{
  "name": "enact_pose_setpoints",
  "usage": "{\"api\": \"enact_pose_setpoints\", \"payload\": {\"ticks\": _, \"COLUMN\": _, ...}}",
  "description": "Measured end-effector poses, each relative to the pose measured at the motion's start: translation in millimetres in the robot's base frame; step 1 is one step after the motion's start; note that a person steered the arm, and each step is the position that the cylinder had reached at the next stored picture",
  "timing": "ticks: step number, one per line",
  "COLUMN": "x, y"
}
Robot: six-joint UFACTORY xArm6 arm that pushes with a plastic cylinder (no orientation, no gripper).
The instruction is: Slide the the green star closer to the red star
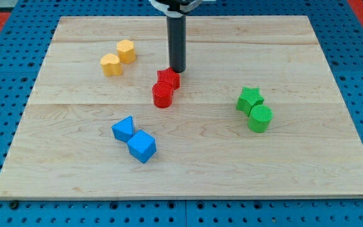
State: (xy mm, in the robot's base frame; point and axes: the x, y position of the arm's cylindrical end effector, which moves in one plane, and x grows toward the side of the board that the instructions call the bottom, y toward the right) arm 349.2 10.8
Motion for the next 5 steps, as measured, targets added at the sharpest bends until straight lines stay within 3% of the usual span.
{"api": "enact_pose_setpoints", "payload": {"ticks": 1, "x": 2, "y": 113}}
{"api": "enact_pose_setpoints", "payload": {"ticks": 2, "x": 59, "y": 208}}
{"api": "enact_pose_setpoints", "payload": {"ticks": 3, "x": 109, "y": 186}}
{"api": "enact_pose_setpoints", "payload": {"ticks": 4, "x": 102, "y": 117}}
{"api": "enact_pose_setpoints", "payload": {"ticks": 5, "x": 67, "y": 50}}
